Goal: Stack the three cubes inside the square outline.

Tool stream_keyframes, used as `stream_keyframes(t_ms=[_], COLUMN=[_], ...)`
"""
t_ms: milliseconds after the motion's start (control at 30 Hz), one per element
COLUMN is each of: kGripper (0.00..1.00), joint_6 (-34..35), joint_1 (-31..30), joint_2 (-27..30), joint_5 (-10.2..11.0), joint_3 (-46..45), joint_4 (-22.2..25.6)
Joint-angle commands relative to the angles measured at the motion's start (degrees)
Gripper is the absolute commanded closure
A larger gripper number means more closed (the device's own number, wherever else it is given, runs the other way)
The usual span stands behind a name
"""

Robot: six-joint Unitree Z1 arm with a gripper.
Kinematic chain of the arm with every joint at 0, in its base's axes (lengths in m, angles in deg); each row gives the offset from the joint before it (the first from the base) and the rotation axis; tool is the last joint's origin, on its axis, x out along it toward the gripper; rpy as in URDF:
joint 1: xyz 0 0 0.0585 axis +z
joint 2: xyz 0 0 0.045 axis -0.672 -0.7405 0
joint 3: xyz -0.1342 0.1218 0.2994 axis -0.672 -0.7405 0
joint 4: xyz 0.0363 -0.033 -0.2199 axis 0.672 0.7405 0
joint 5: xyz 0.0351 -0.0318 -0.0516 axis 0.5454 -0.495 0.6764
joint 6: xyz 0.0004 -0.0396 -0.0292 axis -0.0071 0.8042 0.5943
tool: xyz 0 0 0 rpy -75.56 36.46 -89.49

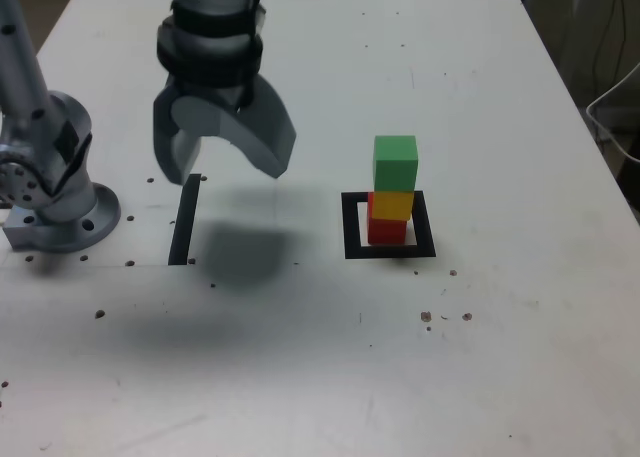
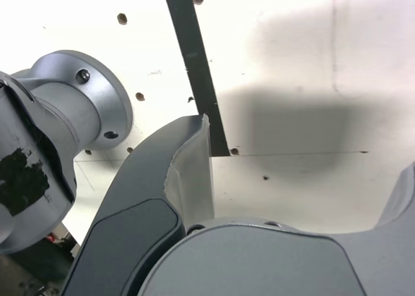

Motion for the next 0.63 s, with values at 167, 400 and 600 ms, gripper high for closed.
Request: stream_keyframes(t_ms=[167, 400, 600], kGripper=[0.01, 0.01, 0.01], joint_6=[-0.7, -0.8, -0.8], joint_1=[2.3, 2.5, 2.5], joint_2=[0.2, -0.2, -0.4], joint_5=[-0.2, -0.4, -1.4], joint_3=[-6.2, -7.4, -8.0], joint_4=[-3.5, -3.9, -3.4])
